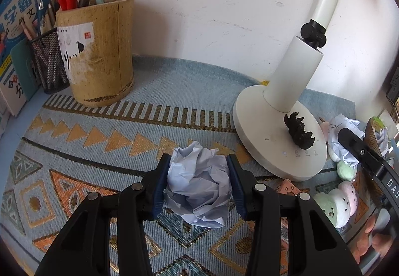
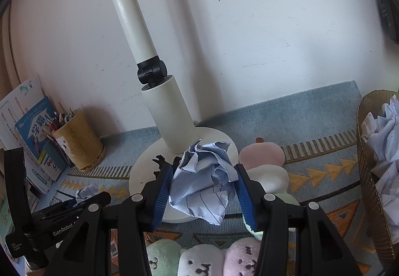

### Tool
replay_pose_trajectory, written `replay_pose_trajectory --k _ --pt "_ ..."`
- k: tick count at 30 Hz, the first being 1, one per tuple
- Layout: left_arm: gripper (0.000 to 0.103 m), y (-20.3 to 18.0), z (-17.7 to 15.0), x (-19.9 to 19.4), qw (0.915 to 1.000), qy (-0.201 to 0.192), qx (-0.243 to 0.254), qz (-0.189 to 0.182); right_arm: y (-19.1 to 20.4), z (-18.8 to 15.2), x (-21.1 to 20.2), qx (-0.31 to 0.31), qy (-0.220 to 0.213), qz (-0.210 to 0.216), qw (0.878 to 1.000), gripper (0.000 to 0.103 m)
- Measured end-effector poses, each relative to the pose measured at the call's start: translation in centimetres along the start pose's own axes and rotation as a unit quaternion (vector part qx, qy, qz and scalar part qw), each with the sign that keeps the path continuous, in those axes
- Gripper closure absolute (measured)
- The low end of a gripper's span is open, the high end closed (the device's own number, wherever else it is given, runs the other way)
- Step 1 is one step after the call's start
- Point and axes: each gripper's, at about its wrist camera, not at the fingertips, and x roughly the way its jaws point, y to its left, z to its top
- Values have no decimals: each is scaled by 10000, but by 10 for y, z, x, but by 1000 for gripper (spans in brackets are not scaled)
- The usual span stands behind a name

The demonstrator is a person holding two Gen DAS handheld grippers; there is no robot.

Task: Organize objects
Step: 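Hold both grasped paper balls above the rug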

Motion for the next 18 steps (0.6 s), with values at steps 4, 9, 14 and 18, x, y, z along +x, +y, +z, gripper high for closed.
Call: replay_pose_trajectory --k 4,9,14,18 --pt "61 -1 1 0 10000 6 23 2 -2 0 1 29 32 14 10000 54" --pt "61 -4 3 4 10000 22 37 9 -2 0 2 35 44 30 10000 54" --pt "61 -3 4 3 10000 31 40 2 0 0 2 -1 64 31 10000 54" --pt "61 -3 5 1 10000 29 61 6 1 0 4 -7 102 26 9999 54"
